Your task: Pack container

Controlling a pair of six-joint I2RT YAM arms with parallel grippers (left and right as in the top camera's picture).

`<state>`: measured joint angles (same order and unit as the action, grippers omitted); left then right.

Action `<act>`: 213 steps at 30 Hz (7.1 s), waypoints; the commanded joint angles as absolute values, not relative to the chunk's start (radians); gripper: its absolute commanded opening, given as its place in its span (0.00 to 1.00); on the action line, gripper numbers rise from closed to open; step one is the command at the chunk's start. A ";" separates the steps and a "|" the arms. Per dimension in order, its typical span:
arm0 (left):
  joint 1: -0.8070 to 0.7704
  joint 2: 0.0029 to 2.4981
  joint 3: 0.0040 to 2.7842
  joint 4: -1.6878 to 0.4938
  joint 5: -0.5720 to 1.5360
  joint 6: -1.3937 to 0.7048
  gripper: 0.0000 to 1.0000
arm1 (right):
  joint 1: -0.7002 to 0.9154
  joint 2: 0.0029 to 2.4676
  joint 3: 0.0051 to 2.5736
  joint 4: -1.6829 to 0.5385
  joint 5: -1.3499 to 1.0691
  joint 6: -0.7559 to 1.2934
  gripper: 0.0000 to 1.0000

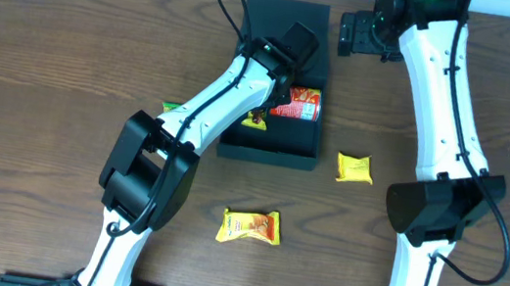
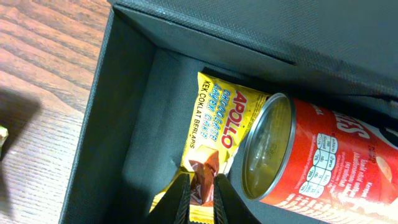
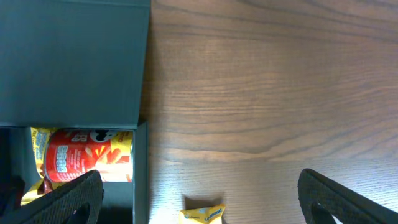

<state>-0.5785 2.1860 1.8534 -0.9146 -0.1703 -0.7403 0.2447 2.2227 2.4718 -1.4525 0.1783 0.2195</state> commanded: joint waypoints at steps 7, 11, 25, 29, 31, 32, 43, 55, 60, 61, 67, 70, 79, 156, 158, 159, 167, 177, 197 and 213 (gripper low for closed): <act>-0.568 1.966 1.904 -0.924 -0.362 -0.431 0.96 | 0.221 2.217 2.471 -1.448 0.179 0.231 0.99; -0.569 1.857 1.904 -1.028 -0.337 -0.257 0.95 | 0.215 2.217 2.471 -1.459 0.178 0.231 0.99; -0.464 1.641 1.577 -1.205 -0.305 -0.384 0.95 | 0.214 2.217 2.471 -1.517 0.157 0.231 0.99; -0.447 1.542 1.292 -0.983 -0.241 -0.340 0.95 | 0.214 2.216 2.471 -1.531 0.157 0.231 0.99; -0.420 1.525 1.215 -0.918 -0.181 -0.306 0.95 | 0.215 2.216 2.471 -1.531 0.157 0.231 0.99; -0.396 1.525 1.174 -0.888 -0.175 -0.302 0.95 | 0.215 2.216 2.471 -1.530 0.157 0.231 0.99; -0.169 1.549 1.048 -0.618 0.072 -0.133 0.95 | 0.215 2.216 2.471 -1.546 0.156 0.231 0.99; -0.164 1.701 1.048 -0.541 0.025 -0.134 0.95 | 0.216 2.216 2.471 -1.568 0.155 0.232 0.99; -0.155 1.735 1.048 -0.533 -0.017 -0.165 0.95 | 0.216 2.216 2.471 -1.568 0.145 0.232 0.99; -0.155 1.742 1.048 -0.532 -0.017 -0.165 0.96 | 0.216 2.216 2.471 -1.568 0.144 0.232 0.99; -0.155 1.754 1.048 -0.511 -0.005 -0.165 0.89 | 0.216 2.216 2.471 -1.567 0.145 0.232 0.99; -0.155 1.754 1.048 -0.516 -0.004 -0.165 0.82 | 0.216 2.216 2.471 -1.567 0.145 0.232 0.99; -0.156 1.754 1.048 -0.519 -0.003 -0.165 0.54 | 0.216 2.216 2.471 -1.567 0.145 0.231 0.99; -0.489 1.823 1.496 -0.671 -0.035 -0.252 0.25 | 0.178 2.208 2.472 -1.515 0.166 0.208 0.99; -0.491 1.823 1.496 -0.707 0.009 -0.278 0.26 | 0.162 2.206 2.472 -1.531 0.117 0.204 0.99; -0.491 1.816 1.499 -0.724 0.021 -0.293 0.26 | 0.157 2.206 2.472 -1.544 0.086 0.189 0.99; -0.483 1.670 1.622 -0.839 -0.142 -0.287 0.88 | 0.162 2.177 2.472 -1.668 -0.008 0.080 0.99; -0.364 1.484 1.641 -1.036 -0.287 -0.232 0.95 | 0.228 2.071 2.470 -1.698 -0.011 0.093 0.96; -0.071 1.425 1.641 -1.098 -0.138 -0.010 0.95 | 0.614 2.057 2.047 -1.384 -0.001 0.482 0.99; -0.072 1.438 1.640 -1.088 -0.163 -0.010 0.95 | 0.640 2.064 1.785 -1.021 -0.062 0.335 0.69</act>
